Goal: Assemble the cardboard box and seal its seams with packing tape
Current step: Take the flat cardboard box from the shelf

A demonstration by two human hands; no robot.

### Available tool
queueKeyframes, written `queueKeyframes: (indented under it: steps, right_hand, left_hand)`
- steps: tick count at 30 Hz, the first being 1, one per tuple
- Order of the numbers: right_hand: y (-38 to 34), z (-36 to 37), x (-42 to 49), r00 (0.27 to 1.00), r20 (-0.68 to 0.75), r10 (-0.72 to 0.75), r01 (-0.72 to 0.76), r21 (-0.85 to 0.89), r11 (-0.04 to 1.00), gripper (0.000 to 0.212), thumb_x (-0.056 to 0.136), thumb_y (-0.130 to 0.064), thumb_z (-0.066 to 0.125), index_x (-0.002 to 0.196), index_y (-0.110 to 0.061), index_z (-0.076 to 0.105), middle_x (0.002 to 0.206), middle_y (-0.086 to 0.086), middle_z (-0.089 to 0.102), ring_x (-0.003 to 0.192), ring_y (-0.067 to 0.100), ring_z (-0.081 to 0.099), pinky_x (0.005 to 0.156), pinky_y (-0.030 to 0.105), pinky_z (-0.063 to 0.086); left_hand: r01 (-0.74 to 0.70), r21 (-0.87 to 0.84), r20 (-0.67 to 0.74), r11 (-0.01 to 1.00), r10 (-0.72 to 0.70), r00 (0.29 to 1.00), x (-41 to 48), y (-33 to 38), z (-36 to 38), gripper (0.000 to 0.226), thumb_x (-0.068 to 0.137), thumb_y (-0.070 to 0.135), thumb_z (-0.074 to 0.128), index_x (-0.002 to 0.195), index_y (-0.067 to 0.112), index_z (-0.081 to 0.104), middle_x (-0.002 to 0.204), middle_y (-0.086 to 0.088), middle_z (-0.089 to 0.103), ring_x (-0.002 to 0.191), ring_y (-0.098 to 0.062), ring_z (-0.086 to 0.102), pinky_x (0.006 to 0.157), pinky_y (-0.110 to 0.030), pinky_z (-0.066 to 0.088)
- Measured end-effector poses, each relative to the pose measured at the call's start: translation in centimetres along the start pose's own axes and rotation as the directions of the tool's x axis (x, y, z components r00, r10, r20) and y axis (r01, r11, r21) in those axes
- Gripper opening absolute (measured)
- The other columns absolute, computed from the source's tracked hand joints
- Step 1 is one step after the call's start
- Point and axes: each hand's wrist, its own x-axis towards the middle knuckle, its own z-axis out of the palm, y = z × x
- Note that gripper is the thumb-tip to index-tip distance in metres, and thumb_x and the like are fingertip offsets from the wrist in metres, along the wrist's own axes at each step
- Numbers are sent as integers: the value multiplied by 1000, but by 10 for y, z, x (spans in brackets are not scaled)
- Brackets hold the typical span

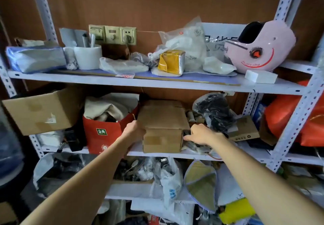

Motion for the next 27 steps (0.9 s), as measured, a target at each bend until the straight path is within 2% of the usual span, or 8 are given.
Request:
queueKeyframes:
  steps: [3,5,7,10,15,20,24,27]
  right_hand:
    - [-4,-3,18,994,-96,50,-45,49,998,48,92,-34,60,60,-16,29,68,2,32,72,20,45,50,29,25]
    - [-7,-1,29,991,-104,85,-76,88,993,39,93,-31,60,65,-14,37,73,4,36,86,20,44,53,28,28]
    - [-9,3,43,989,-111,98,-84,129,988,32,93,-33,59,100,-2,57,89,13,55,93,25,54,64,30,41]
    - [-10,10,62,979,-148,140,-107,210,972,60,94,-42,55,134,2,43,130,19,55,116,32,56,87,36,45]
    - [-4,30,91,965,-129,226,-149,438,887,68,87,-35,67,137,1,38,140,18,47,125,33,49,98,40,44]
    - [12,27,106,912,-23,408,-311,609,729,95,72,-21,83,145,-3,26,148,17,39,133,32,42,107,43,40]
    - [36,19,101,886,31,464,-355,688,633,93,69,-12,85,143,0,30,146,18,41,132,32,43,109,39,39]
    - [61,13,85,864,-35,502,-338,699,630,81,65,-11,88,132,3,44,133,17,55,121,30,53,94,30,44]
  left_hand:
    - [146,-254,-158,956,-189,969,13,-5,14,33,85,11,48,115,2,58,111,-20,64,98,-39,61,74,-34,45]
    - [232,-354,-146,906,-298,943,13,-2,27,37,85,14,49,120,1,49,117,-22,59,104,-41,58,87,-40,49]
    - [280,-434,-109,856,-359,927,16,2,35,43,87,14,50,127,-1,41,125,-26,50,107,-44,54,95,-45,47]
    - [300,-508,-108,807,-406,907,30,-2,38,50,93,16,51,134,-4,31,133,-29,40,114,-45,49,98,-44,42]
    - [227,-596,-135,770,-375,917,47,-15,43,41,89,25,63,118,-1,54,119,-21,62,109,-36,57,93,-40,47]
    - [224,-671,-138,707,-416,899,50,-14,47,38,81,19,73,113,7,55,113,-14,63,89,-22,54,77,-28,41]
    - [251,-628,-60,737,-368,928,51,2,56,45,79,14,73,121,4,58,116,-17,64,103,-32,61,87,-33,50]
    - [220,-564,-68,796,-310,948,45,24,65,46,79,6,66,124,5,54,119,-19,62,109,-35,59,94,-39,49]
